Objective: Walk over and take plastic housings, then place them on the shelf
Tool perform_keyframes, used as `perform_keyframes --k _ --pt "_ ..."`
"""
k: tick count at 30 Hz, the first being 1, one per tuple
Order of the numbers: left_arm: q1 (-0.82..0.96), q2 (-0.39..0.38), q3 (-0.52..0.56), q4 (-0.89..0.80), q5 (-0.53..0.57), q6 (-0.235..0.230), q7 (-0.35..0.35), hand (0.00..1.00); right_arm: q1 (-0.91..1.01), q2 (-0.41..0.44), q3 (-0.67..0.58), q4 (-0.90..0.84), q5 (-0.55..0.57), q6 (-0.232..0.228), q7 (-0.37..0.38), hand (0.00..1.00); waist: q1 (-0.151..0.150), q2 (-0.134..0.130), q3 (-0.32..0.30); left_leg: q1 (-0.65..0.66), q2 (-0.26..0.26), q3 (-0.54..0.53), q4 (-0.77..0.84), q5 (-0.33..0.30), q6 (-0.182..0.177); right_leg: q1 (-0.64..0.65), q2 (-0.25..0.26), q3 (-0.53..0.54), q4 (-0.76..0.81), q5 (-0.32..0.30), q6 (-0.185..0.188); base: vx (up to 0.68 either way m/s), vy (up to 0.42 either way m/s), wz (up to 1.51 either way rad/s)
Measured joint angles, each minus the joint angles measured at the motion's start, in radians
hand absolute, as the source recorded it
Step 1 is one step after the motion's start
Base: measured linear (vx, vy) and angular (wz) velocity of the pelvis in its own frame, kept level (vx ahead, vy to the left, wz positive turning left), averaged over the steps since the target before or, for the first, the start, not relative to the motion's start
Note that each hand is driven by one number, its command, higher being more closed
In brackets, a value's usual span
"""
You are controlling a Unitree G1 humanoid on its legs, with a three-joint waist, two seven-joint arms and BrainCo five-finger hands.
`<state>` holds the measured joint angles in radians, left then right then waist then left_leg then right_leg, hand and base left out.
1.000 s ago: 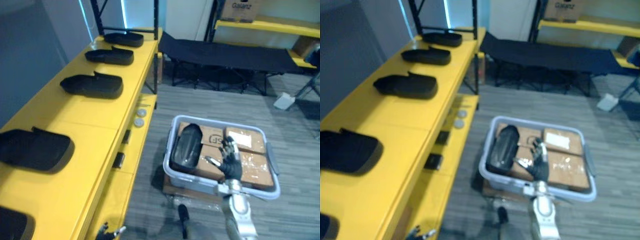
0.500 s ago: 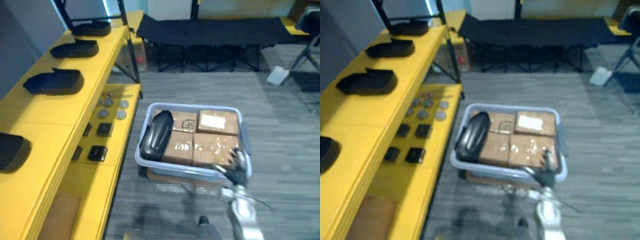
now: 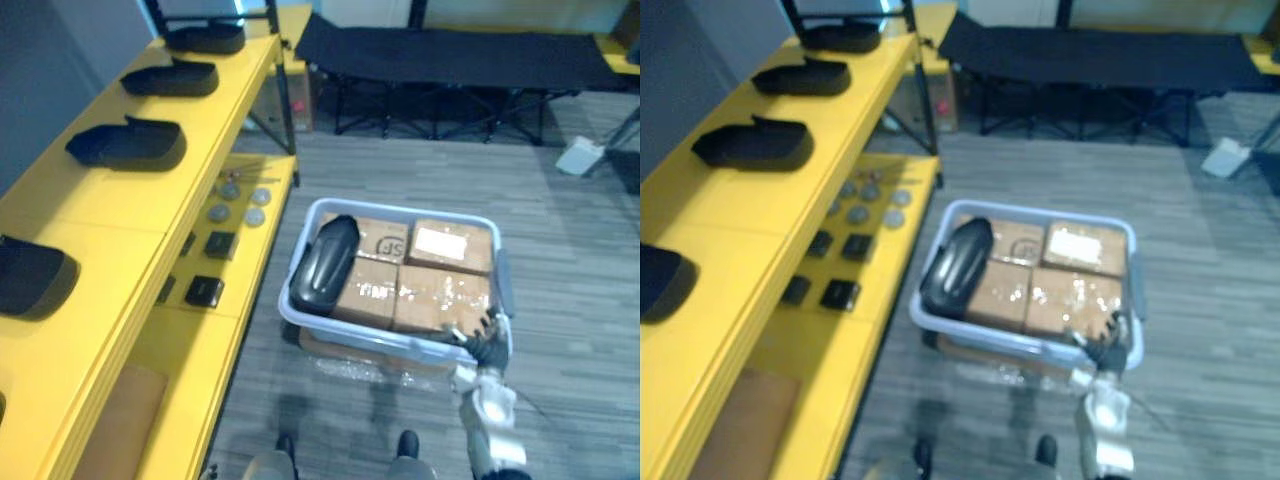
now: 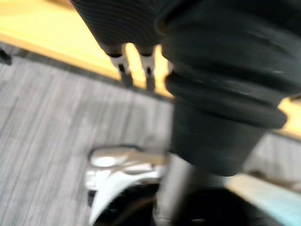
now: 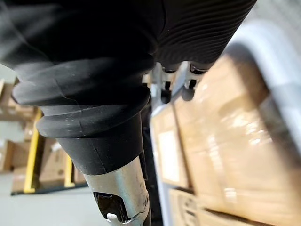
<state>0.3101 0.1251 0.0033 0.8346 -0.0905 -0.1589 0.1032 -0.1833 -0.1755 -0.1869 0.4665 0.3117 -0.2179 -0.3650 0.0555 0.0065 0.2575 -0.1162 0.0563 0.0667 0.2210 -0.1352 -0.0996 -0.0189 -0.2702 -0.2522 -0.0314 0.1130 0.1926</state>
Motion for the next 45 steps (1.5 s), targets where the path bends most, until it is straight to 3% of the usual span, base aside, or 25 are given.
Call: perform_keyframes --k 4,7,13,19,27,33,37,45 --pt "-0.045 0.009 -0.027 -0.042 -0.068 -0.001 -0.014 0.00 -0.300 -0.129 -0.034 0.176 0.065 0.040 -0.071 0.00 0.047 0.018 0.092 -0.103 0.001 -0.054 0.082 -0.012 0.003 -0.027 0.011 -0.053 0.001 0.023 -0.011 -0.09 0.016 0.35" --pt "-0.059 0.001 -0.039 -0.072 -0.103 -0.002 -0.029 0.00 -0.478 -0.209 -0.033 0.301 0.089 0.074 -0.074 0.00 0.068 0.047 0.149 -0.133 -0.005 -0.083 0.109 -0.012 0.004 -0.030 0.009 -0.081 0.006 0.030 -0.014 -0.08 0.019 0.23" --pt "-0.065 -0.018 -0.068 -0.064 -0.110 -0.014 -0.039 0.00 -0.612 -0.292 0.006 0.419 0.107 0.118 -0.062 0.00 0.105 0.092 0.200 -0.165 -0.012 -0.112 0.140 -0.012 0.007 -0.034 0.007 -0.109 0.025 0.027 -0.017 -0.06 0.026 0.15" --pt "-0.068 -0.021 -0.092 -0.034 -0.139 -0.053 -0.041 0.00 -0.636 -0.297 0.047 0.438 0.107 0.154 -0.001 0.00 0.121 0.103 0.214 -0.162 -0.016 -0.124 0.147 -0.010 0.010 -0.035 -0.003 -0.128 0.061 0.004 -0.015 -0.01 0.014 0.06" --pt "-0.075 -0.017 -0.118 -0.028 -0.178 -0.060 -0.041 0.00 -0.657 -0.280 0.124 0.450 0.106 0.161 0.059 0.00 0.140 0.111 0.217 -0.131 -0.024 -0.135 0.097 0.024 0.012 -0.031 -0.023 -0.139 0.089 -0.013 -0.016 -0.01 0.009 0.06" --pt "-0.078 -0.012 -0.137 -0.028 -0.196 -0.058 -0.036 0.00 -0.660 -0.245 0.174 0.461 0.101 0.241 0.083 0.00 0.150 0.113 0.216 -0.111 -0.029 -0.138 0.055 0.054 0.009 -0.029 -0.030 -0.150 0.094 -0.016 -0.016 -0.02 0.004 0.04" --pt "-0.078 -0.005 -0.160 -0.025 -0.227 -0.057 -0.030 0.00 -0.689 -0.235 0.198 0.536 0.096 0.336 0.054 0.00 0.152 0.117 0.219 -0.108 -0.031 -0.139 0.030 0.072 0.009 -0.033 -0.034 -0.157 0.094 -0.017 -0.016 -0.01 0.003 0.03" --pt "-0.099 0.000 -0.204 0.024 -0.261 -0.076 -0.022 0.00 -0.746 -0.245 0.193 0.588 0.085 0.408 -0.060 0.00 0.173 0.131 0.220 -0.112 -0.033 -0.142 0.028 0.075 0.008 -0.036 -0.036 -0.162 0.096 -0.019 -0.018 0.00 0.001 0.01"
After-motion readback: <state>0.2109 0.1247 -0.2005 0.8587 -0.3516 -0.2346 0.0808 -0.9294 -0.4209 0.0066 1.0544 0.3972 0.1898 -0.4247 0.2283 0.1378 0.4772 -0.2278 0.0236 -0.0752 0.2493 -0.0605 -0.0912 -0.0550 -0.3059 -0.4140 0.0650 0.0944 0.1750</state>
